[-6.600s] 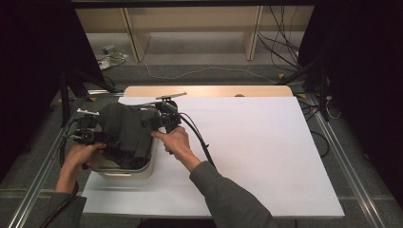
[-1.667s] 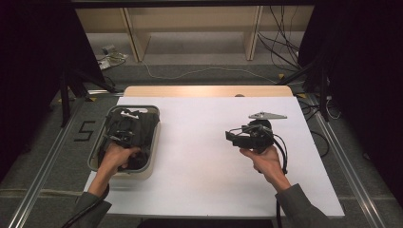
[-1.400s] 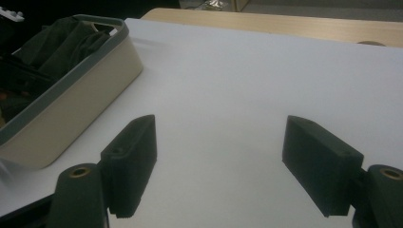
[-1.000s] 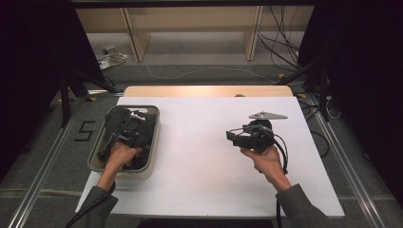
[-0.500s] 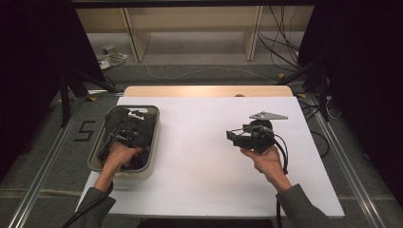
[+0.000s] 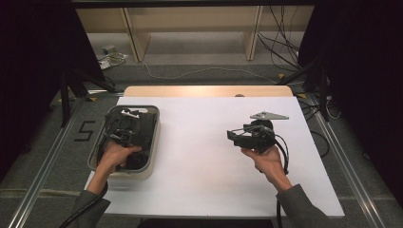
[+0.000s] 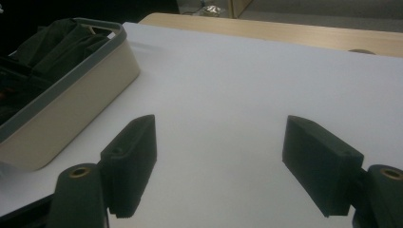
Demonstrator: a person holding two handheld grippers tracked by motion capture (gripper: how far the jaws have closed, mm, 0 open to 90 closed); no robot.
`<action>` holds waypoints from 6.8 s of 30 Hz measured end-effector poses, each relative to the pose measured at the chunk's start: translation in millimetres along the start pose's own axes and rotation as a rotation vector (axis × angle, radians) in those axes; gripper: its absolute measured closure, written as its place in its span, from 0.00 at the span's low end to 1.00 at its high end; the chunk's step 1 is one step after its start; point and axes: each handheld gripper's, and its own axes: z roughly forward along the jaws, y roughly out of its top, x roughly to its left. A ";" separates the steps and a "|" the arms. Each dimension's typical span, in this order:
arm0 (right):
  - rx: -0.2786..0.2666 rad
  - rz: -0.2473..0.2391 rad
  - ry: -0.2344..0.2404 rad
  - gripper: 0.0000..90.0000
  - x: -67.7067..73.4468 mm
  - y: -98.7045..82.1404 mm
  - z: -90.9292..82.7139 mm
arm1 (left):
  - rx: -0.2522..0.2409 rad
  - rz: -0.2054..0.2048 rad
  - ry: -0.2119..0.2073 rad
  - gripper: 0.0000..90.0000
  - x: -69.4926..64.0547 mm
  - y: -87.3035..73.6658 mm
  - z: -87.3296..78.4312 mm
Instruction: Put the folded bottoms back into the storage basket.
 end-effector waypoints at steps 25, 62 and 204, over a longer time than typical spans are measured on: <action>-0.017 0.001 -0.001 0.31 -2.3 0.6 -4.3 | -0.088 0.000 0.044 0.29 -12.8 4.3 -24.1; -0.033 -0.010 0.003 0.27 -0.6 -1.2 -9.9 | -0.221 0.056 -0.055 0.19 -53.8 7.6 -43.6; -0.175 -0.112 0.087 0.16 16.1 -92.5 -70.1 | -0.506 0.286 -0.315 0.16 -95.1 -114.5 -41.6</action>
